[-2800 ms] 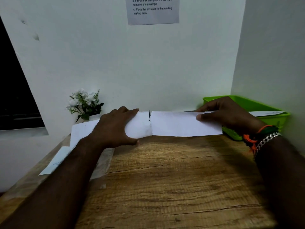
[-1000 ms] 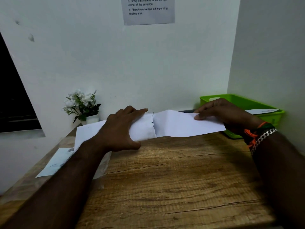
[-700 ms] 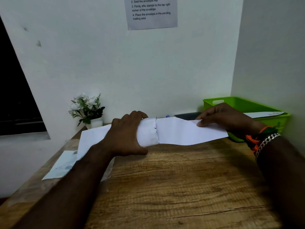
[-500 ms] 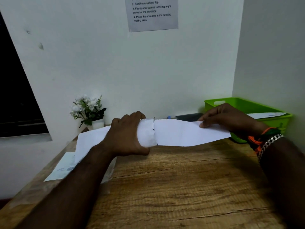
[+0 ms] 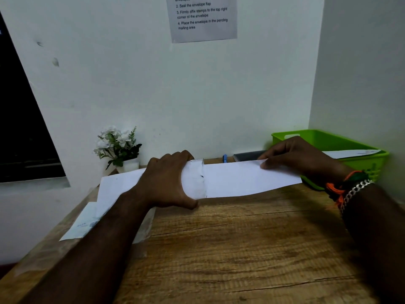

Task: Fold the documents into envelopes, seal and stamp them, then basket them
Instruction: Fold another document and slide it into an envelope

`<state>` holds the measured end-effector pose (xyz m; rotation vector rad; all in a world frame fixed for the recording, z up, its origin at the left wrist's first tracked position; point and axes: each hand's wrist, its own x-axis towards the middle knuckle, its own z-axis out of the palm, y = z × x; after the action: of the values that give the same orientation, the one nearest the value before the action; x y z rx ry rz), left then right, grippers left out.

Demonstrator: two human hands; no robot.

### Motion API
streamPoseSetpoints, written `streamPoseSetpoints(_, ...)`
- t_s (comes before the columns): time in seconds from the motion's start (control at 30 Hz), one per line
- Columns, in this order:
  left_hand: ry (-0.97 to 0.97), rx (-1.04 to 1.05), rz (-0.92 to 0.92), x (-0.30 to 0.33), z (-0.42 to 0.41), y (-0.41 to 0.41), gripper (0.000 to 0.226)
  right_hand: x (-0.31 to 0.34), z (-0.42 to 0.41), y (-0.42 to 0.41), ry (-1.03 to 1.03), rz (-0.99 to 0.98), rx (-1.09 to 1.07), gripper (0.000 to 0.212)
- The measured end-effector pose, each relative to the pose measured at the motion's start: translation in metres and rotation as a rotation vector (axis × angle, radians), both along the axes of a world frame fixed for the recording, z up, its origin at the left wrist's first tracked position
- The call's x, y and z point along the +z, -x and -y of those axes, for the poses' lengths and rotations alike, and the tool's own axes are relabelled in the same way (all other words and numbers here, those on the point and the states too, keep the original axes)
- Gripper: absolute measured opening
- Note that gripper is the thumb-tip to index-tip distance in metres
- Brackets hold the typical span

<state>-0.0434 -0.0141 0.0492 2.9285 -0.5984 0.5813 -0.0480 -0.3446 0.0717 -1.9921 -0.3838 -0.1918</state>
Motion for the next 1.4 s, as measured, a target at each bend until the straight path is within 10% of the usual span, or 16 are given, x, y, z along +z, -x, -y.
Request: streamPoseSetpoints(1.4,0.045,-0.071,-0.021,0.002,0.003,0.007,0.087,0.004,0.001,-0.001,-0.219,-0.048,0.017,0.015)
